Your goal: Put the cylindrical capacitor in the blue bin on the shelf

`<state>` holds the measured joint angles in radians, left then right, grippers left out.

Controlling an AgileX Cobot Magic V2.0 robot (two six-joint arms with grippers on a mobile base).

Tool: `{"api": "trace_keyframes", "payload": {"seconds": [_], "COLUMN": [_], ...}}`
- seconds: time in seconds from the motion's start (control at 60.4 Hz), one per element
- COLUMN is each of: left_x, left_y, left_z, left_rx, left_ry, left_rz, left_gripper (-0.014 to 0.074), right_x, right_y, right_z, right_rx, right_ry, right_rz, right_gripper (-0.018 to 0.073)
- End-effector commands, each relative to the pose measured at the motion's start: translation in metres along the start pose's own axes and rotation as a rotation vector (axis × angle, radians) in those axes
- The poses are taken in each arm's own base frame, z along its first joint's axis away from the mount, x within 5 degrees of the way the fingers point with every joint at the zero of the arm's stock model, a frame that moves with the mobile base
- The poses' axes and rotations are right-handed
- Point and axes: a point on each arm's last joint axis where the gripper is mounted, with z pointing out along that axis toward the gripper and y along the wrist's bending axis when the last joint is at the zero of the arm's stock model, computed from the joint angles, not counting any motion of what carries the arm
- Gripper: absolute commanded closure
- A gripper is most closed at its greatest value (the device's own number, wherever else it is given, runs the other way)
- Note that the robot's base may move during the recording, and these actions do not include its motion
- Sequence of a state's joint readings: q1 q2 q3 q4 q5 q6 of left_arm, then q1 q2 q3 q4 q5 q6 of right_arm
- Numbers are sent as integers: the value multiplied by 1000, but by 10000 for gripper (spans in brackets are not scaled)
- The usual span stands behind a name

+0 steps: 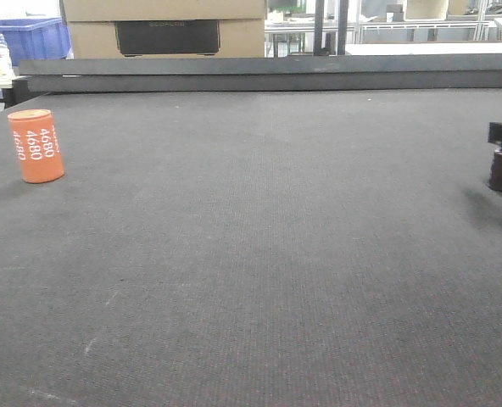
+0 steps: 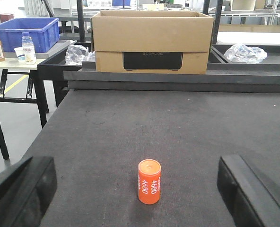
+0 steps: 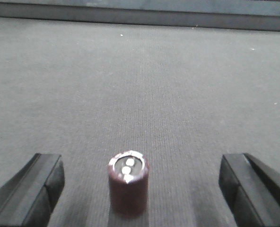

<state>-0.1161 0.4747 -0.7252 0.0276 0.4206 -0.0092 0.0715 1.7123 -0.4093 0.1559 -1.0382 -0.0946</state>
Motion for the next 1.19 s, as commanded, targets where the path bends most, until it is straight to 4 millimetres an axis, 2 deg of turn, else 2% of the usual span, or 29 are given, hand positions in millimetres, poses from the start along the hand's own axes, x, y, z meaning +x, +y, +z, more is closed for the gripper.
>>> {"api": "trace_keyframes", "payload": {"seconds": [0.0,0.199,0.397,0.729,0.844,1.01,1.06,1.176], "left_x": [-4,-4,-4,-4,-4,-4,-4,-3], "left_y": [-1,-1,-1,-1,-1,-1,-1,0], "left_z": [0,0,0,0,0,0,0,0], "left_rx": [9,9,9,9,9,9,9,-5], "left_ry": [-25,-25,-25,-25,-25,-25,-25,-21], "left_rz": [-7,-7,-7,-7,-7,-7,-7,25], "left_gripper": [-3,-3,-3,-3,-3,-3,-3,-3], "right_x": [0,6,12,33,33,31,30,22], "right_y": [-5,-9,-2,-1,-1,-1,-1,-2], "right_z": [13,35,49,63,63,63,63,61], "right_rx": [29,21,-43,-33,-33,-32,-32,-31], "right_ry": [-28,-10,-4,54,47,32,29,9], "right_rz": [5,-12,-49,-46,-46,-45,-45,-44], "right_gripper": [-9,-9,-9,-6,94,416,485,524]}}
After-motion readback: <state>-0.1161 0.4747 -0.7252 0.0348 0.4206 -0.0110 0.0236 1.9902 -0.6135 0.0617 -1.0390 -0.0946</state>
